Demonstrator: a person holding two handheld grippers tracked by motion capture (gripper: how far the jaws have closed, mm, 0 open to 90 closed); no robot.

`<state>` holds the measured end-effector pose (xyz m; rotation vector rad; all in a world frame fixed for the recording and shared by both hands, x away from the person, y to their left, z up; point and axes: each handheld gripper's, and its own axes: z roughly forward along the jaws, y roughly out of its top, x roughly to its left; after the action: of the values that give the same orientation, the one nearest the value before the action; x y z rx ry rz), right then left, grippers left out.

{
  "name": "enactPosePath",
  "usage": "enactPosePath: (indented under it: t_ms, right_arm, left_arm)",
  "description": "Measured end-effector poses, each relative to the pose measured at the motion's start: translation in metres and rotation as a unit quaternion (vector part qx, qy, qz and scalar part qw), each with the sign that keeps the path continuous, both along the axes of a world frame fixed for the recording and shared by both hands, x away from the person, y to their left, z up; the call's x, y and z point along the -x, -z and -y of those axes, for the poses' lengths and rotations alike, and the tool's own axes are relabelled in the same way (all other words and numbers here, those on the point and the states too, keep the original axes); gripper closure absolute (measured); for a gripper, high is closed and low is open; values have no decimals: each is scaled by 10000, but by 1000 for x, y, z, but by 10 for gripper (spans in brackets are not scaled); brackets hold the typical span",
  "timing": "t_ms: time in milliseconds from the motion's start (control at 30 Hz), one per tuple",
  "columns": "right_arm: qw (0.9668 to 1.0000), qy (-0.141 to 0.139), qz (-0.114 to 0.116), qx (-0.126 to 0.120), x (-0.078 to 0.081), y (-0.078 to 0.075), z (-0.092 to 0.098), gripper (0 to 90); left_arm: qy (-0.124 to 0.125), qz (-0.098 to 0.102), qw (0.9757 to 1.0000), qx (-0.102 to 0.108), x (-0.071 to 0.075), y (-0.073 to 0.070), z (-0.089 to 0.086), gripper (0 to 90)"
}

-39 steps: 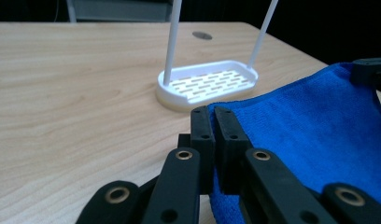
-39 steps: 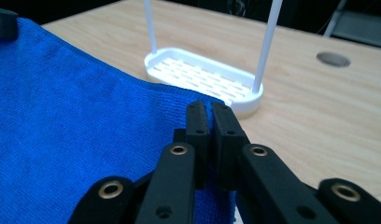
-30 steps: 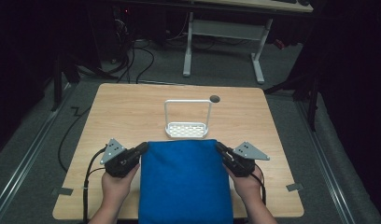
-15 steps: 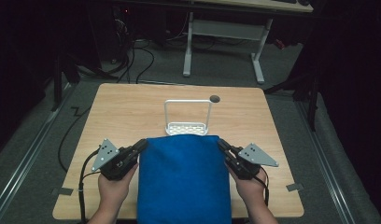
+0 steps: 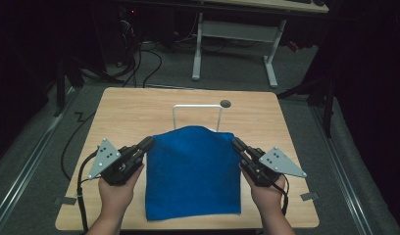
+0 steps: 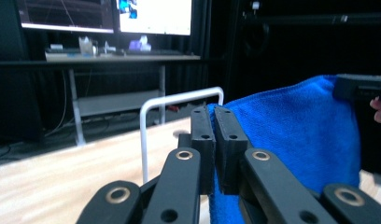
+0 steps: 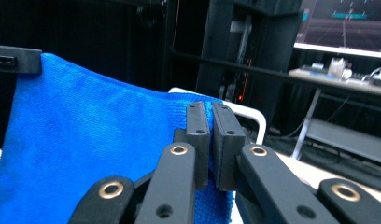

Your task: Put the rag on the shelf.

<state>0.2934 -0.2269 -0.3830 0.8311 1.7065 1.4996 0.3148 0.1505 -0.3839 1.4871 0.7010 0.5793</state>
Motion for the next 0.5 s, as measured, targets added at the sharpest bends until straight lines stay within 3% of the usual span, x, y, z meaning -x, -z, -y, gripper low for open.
enactPosePath:
  t_ms: [167, 267, 500]
  right_arm:
    - [9999, -19, 142, -30, -1, -15, -1, 874]
    - [9997, -8, 253, -54, -8, -32, 1, 874]
    - [9998, -21, 153, -160, -25, -46, 5, 875]
  left_arm:
    - [-25, 160, 9999, 16, -5, -16, -1, 878]
    - [-52, 252, 9997, -31, -14, -28, -1, 879]
    - [-130, 306, 9993, -166, -33, -40, -1, 879]
